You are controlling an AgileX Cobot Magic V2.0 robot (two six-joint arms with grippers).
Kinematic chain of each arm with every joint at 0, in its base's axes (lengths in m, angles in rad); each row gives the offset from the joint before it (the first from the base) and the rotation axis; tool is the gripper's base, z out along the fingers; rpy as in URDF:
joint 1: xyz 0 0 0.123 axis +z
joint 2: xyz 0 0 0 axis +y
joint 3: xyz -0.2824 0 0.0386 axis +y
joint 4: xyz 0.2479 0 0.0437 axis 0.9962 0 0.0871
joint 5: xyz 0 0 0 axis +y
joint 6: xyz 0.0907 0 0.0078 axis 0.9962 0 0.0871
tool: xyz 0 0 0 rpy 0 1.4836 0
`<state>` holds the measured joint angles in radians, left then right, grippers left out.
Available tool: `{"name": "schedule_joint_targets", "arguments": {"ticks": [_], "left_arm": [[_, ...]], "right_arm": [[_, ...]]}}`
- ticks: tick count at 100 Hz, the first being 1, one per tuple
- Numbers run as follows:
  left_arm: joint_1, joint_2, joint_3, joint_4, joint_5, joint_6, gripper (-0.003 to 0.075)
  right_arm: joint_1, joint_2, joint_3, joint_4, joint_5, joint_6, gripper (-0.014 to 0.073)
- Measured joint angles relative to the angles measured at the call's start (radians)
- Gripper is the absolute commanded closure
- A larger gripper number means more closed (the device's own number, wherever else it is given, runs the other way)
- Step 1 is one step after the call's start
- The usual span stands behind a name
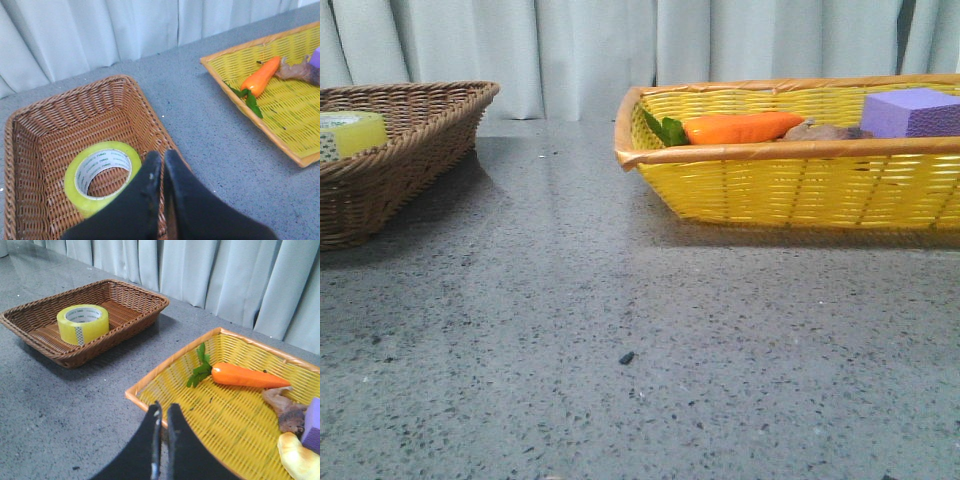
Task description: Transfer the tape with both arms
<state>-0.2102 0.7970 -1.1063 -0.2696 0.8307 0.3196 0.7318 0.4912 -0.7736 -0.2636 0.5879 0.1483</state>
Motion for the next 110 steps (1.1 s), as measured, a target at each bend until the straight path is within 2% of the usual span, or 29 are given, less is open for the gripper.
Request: {"name": "schedule_joint_targets", "arguments": {"ticks": [26,51,68,84,110], "left_arm": [[0.0,-0.281,0.237,-0.009,-0.116,0.0,0.0741],[0.0,-0.52,0.438,-0.021,-0.132,0.0,0.0741],[0.0,-0.663,0.525,-0.031,-0.134,0.0,0.0741],[0.0,-0.73,0.562,-0.058,-0.105,0.0,0.0741],[0.0,-0.736,0.597,-0.062,-0.103,0.0,0.0741]], "right_arm": [[0.0,-0.169,0.144,-0.088,-0.037,0.002,0.0659],[0.0,-0.306,0.259,-0.176,-0.122,0.005,0.0659],[0.0,-0.348,0.305,-0.202,-0.13,0.006,0.066],[0.0,-0.35,0.309,-0.204,-0.128,0.006,0.066],[0.0,-0.351,0.309,-0.205,-0.128,0.006,0.066]]}}
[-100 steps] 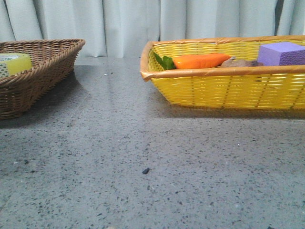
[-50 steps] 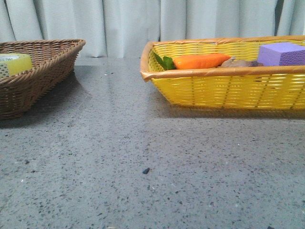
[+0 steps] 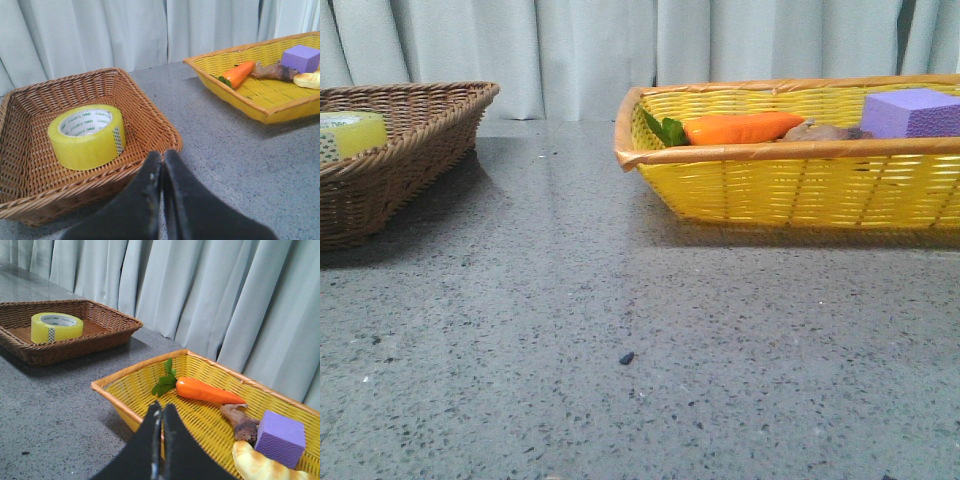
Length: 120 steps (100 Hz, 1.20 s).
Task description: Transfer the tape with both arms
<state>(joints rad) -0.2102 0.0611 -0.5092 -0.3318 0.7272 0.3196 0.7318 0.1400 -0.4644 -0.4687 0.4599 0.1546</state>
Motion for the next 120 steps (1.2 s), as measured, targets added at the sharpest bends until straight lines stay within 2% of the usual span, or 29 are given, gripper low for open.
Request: {"name": "schedule_joint_targets", "arguments": {"ticks": [20,37,44,57,68,80,95,110,120], "left_arm": [[0.0,0.0,0.014,-0.002,-0.006,0.0,0.0741],[0.0,0.0,0.094,0.027,-0.043,0.0,0.0741],[0.0,0.0,0.155,0.073,-0.131,0.0,0.0741],[0.0,0.0,0.29,0.134,-0.403,-0.025,0.0741],[0.0,-0.005,0.406,0.233,-0.608,-0.184,0.0741],[0.0,-0.045,0.493,0.332,-0.681,-0.382,0.0741],[0.0,-0.068,0.512,0.362,-0.593,-0.442,0.0741],[0.0,-0.068,0.512,0.366,-0.44,-0.449,0.0741],[0.0,-0.068,0.512,0.368,-0.396,-0.449,0.0741]], "right_arm": [[0.0,0.0,0.0,0.0,0.0,0.001,0.066],[0.0,0.0,0.0,0.0,0.0,0.001,0.066],[0.0,0.0,0.0,0.0,0.0,0.001,0.066],[0.0,0.0,0.0,0.0,0.0,0.001,0.066],[0.0,0.0,0.0,0.0,0.0,0.001,0.066],[0.0,0.0,0.0,0.0,0.0,0.001,0.066],[0.0,0.0,0.0,0.0,0.0,0.001,0.066],[0.0,0.0,0.0,0.0,0.002,0.002,0.066],[0.0,0.0,0.0,0.0,0.002,0.002,0.066]]}}
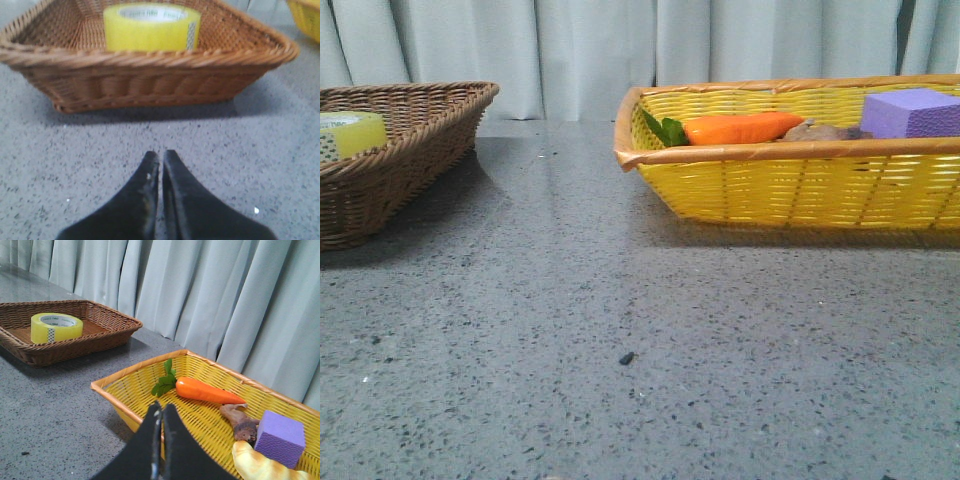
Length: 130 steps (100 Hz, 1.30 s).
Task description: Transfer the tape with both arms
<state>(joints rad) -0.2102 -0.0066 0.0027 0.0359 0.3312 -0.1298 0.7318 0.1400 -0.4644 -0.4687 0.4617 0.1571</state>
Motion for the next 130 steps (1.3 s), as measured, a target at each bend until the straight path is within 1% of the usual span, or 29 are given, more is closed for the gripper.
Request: {"name": "schedule_joint_targets", "arguments": {"ticks": [74,80,89,96,103,110,116,122,130], "left_arm": [[0.0,0.0,0.0,0.0,0.0,-0.002,0.0741],[0.0,0.0,0.0,0.0,0.0,-0.002,0.0741],[0.0,0.0,0.0,0.0,0.0,-0.002,0.0741],[0.0,0.0,0.0,0.0,0.0,-0.002,0.0741],[0.0,0.0,0.0,0.0,0.0,-0.002,0.0741],[0.0,0.0,0.0,0.0,0.0,-0.002,0.0741],[0.0,0.0,0.0,0.0,0.0,-0.002,0.0741],[0.0,0.0,0.0,0.0,0.002,-0.002,0.0741],[0.0,0.0,0.0,0.0,0.002,-0.002,0.0741]], "right_arm": [[0.0,0.0,0.015,0.0,-0.004,0.0,0.066],[-0.013,0.0,0.036,-0.008,-0.016,0.0,0.066],[-0.065,0.0,0.088,-0.025,-0.045,0.0,0.066],[-0.126,0.0,0.142,-0.03,-0.092,0.0,0.066],[-0.204,0.0,0.2,-0.03,-0.174,0.0,0.066],[-0.291,0.0,0.257,-0.01,-0.299,0.0,0.066],[-0.373,0.0,0.308,0.022,-0.438,0.0,0.066],[-0.446,0.0,0.354,0.068,-0.577,0.0,0.066],[-0.543,0.0,0.414,0.137,-0.709,0.0,0.066]]}}
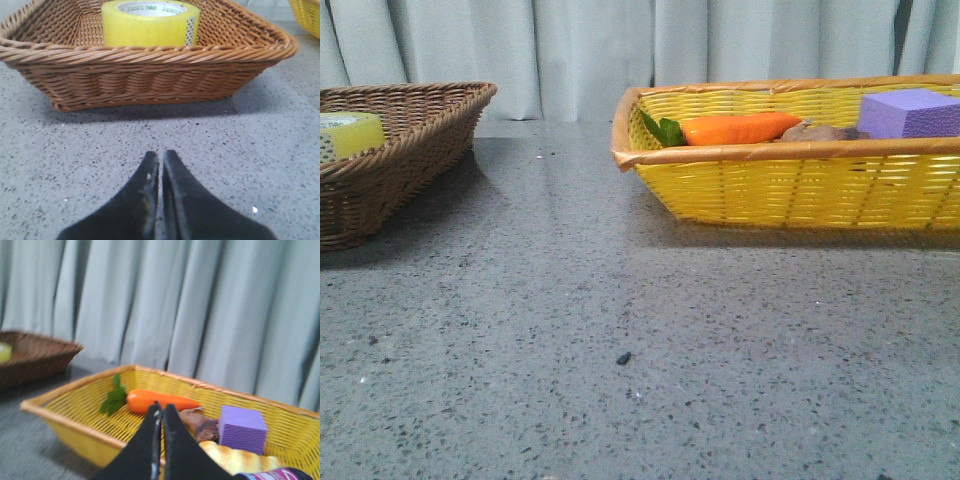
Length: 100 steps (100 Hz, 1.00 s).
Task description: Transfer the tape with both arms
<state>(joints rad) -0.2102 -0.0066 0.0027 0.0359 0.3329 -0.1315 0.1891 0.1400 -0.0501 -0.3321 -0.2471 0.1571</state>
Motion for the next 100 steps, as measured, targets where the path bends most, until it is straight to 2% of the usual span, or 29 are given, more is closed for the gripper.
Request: {"name": "schedule_joint_targets", "arguments": {"ticks": [8,19,39,53,76,100], "left_arm": [[0.0,0.0,0.0,0.0,0.0,0.0,0.0741],[0.0,0.0,0.0,0.0,0.0,0.0,0.0741],[0.0,0.0,0.0,0.002,0.0,0.0,0.0741],[0.0,0.0,0.0,0.002,0.0,0.0,0.0741],[0.0,0.0,0.0,0.002,0.0,0.0,0.0741],[0.0,0.0,0.0,0.002,0.0,0.0,0.0741]], "right_arm": [[-0.058,-0.022,0.033,0.057,-0.043,0.0,0.066],[-0.124,-0.071,0.056,0.11,-0.014,0.0,0.066],[-0.239,-0.143,0.059,0.188,0.169,-0.008,0.066],[-0.295,-0.147,0.059,0.311,0.333,-0.127,0.066],[-0.319,-0.151,0.059,0.368,0.575,-0.187,0.066],[-0.319,-0.151,0.059,0.368,0.579,-0.195,0.066]]}}
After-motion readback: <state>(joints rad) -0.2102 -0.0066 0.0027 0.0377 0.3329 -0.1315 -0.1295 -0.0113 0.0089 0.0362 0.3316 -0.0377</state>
